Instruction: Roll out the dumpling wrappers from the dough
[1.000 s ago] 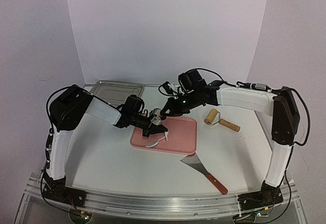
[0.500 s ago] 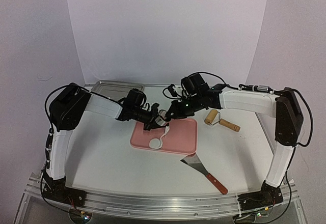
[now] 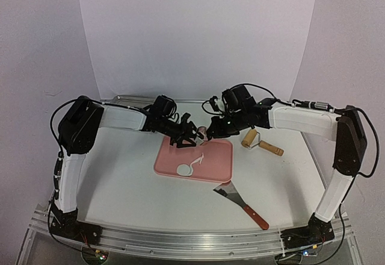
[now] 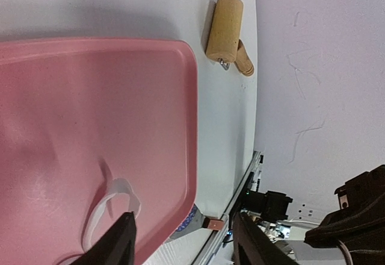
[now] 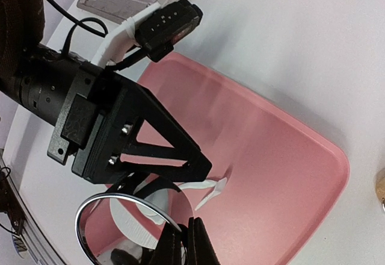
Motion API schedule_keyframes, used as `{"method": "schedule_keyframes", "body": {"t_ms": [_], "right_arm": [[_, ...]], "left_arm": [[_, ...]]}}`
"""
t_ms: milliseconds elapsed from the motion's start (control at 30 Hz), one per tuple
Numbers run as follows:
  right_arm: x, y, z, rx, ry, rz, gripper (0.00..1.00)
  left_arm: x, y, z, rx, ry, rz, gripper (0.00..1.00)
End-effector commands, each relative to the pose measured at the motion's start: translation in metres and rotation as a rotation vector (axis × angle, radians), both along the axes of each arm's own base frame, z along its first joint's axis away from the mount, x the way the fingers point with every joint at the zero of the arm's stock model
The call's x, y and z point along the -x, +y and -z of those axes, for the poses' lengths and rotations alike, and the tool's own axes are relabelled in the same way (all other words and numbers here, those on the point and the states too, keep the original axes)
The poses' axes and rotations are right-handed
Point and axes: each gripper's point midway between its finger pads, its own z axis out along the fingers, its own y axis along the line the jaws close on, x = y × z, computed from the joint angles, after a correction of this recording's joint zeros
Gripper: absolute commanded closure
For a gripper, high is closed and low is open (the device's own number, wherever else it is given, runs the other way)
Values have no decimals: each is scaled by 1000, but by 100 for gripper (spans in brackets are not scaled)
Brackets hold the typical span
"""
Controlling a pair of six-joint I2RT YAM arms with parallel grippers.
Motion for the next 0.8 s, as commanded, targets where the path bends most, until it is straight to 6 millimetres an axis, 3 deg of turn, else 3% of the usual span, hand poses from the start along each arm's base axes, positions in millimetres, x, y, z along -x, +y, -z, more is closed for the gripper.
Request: {"method": "schedule_keyframes", "body": {"t_ms": [0, 167, 367, 633, 767], "right_arm": [[3, -9, -12, 18, -8, 24, 100], [11, -4, 5, 76, 49, 21, 100], [24, 19, 24, 134, 102, 0, 100], [32, 59, 48, 205, 112, -35, 100], [30, 67, 62, 245, 119, -30, 100]], "left_arm": [[-13, 12, -21, -83, -108, -33, 38], [-23, 46, -43, -174, -194, -109, 26], [-22, 98, -61, -276, -270, -190, 23], [21, 105, -61, -239, -247, -58, 25], [34, 105, -52, -221, -215, -18, 28]]}}
